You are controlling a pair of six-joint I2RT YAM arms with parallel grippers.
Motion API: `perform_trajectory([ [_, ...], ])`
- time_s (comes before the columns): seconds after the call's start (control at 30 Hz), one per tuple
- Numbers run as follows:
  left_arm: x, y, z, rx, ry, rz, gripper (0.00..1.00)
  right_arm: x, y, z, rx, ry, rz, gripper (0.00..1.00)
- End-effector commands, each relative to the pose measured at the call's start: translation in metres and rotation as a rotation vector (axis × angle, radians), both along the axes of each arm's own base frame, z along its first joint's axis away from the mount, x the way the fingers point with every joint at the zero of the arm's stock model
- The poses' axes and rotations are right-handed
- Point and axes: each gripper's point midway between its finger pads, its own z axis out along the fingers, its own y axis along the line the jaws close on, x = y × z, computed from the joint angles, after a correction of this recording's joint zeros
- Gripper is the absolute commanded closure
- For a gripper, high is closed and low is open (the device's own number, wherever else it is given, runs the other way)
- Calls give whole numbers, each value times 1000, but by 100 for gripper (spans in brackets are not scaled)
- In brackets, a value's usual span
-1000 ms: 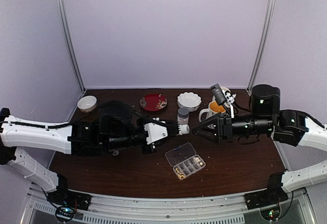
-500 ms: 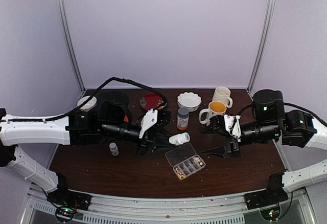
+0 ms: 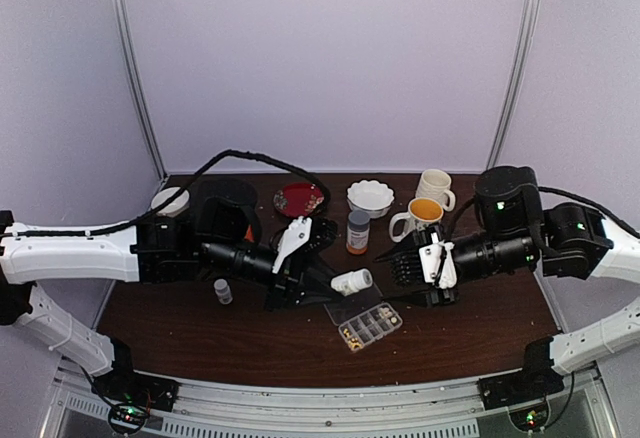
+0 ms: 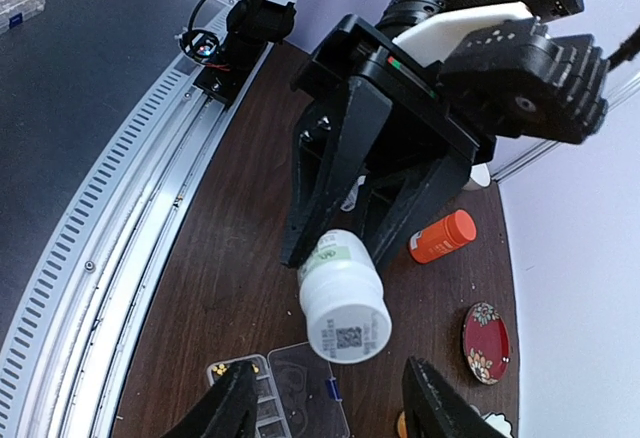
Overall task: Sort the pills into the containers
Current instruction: Screw the lid of the pill bottle onto the pill bottle.
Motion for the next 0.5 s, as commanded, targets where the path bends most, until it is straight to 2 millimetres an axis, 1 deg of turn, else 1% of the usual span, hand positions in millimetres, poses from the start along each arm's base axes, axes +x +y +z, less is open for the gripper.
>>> perform_trajectory([
  [0.0,-1,-6,13,-34,11,-13,100,0,11,9,3,-56,18,50],
  [0.13,0,-6,12,-32,14,-14,100,-1,18,11,11,-57,26,54],
  [0.27,-2,-8,12,-29,19,-22,100,-1,20,11,14,-60,27,55],
  [0.3,-2,-8,12,-30,19,-23,100,-1,20,11,13,-59,28,56],
  [0.47,-1,-8,12,-28,19,-21,100,-4,22,9,-2,-46,45,74],
])
